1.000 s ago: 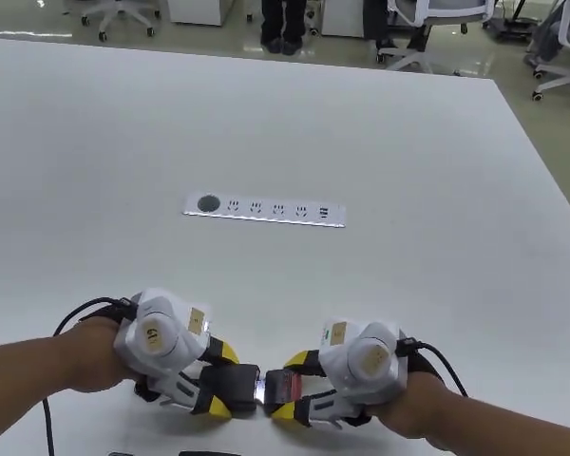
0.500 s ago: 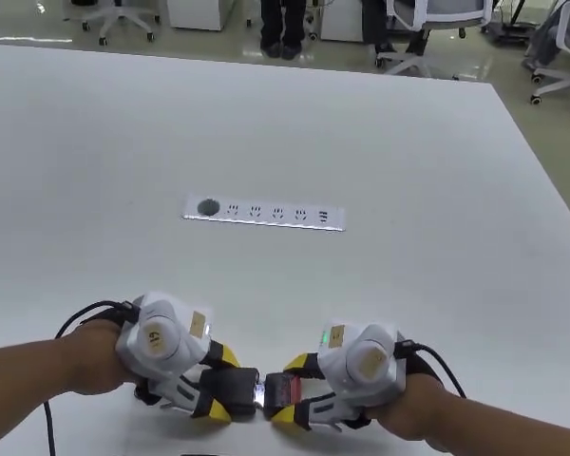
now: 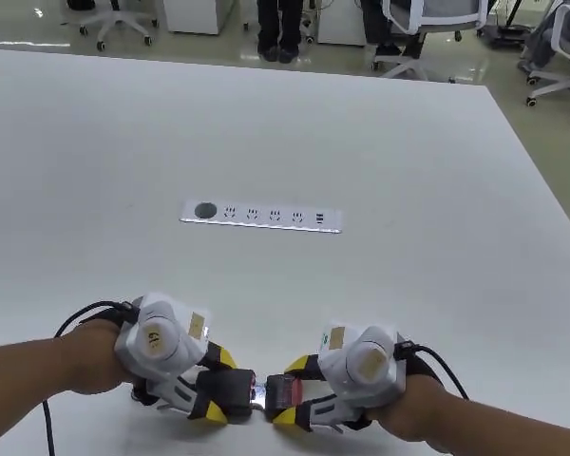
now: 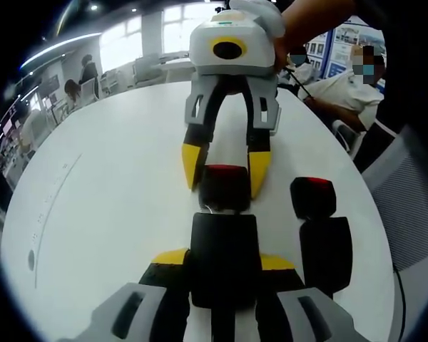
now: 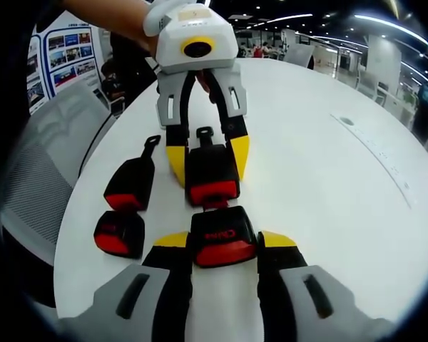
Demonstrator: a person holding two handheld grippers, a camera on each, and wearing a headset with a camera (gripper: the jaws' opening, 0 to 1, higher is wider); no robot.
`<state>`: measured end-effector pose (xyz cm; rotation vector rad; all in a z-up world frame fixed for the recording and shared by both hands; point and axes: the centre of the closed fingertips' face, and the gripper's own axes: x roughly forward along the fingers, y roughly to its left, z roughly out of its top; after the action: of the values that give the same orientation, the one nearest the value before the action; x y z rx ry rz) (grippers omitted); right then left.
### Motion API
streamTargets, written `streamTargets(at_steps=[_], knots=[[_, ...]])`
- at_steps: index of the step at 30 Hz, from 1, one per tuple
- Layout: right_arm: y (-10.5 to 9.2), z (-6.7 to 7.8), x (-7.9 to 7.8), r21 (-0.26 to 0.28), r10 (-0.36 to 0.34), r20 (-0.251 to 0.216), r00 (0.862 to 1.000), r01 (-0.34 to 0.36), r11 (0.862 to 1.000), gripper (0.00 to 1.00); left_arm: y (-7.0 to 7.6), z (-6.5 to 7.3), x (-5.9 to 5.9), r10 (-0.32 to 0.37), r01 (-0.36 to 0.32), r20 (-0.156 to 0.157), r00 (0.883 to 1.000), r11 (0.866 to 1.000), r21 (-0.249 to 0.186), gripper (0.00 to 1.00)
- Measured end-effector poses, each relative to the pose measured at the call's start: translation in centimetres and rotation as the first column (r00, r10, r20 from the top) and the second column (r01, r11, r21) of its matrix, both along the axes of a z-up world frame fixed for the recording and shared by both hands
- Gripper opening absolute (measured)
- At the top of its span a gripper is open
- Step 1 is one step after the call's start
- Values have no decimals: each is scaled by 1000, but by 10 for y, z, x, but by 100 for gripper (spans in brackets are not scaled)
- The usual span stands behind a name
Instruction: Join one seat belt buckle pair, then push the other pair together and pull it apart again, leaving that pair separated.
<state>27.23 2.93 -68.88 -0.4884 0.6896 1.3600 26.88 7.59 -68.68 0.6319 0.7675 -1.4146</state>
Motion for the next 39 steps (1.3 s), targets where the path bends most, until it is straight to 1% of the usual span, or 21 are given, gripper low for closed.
streamTargets(at_steps=[5, 6, 16, 21, 27, 31, 37, 39], knots=[[-6, 0, 0, -5, 3, 6, 1000, -3, 1000, 33, 1, 0, 0, -6, 6, -2, 1000, 1000, 0, 35], [-9, -1, 0, 1, -4, -3, 1000, 4, 1000, 33, 1, 0, 0, -6, 6, -2, 1000, 1000, 0, 35], [-10, -1, -1, 9, -4, -2, 1000, 4, 1000, 33, 1, -1, 1, -4, 4, -3, 1000, 1000, 5, 35], [-15, -1, -3, 17, -11, -1, 1000, 11, 1000, 33, 0, -1, 1, -6, 6, -3, 1000, 1000, 4, 35], [-27, 0, -6, 22, -20, -2, 1000, 20, 1000, 33, -1, 0, 0, -8, 8, 1, 1000, 1000, 1, 35], [-33, 1, -6, 23, -25, -2, 1000, 25, 999, 33, -3, 1, -1, -7, 7, 1, 1000, 1000, 2, 35], [-51, 2, -4, 17, -33, -6, 999, 33, 999, 33, -1, -1, 1, -4, 4, 0, 1000, 1000, 0, 35], [-55, 2, -6, 18, -37, -4, 999, 37, 999, 33, -1, -1, 1, -5, 5, 1, 1000, 1000, 1, 35]])
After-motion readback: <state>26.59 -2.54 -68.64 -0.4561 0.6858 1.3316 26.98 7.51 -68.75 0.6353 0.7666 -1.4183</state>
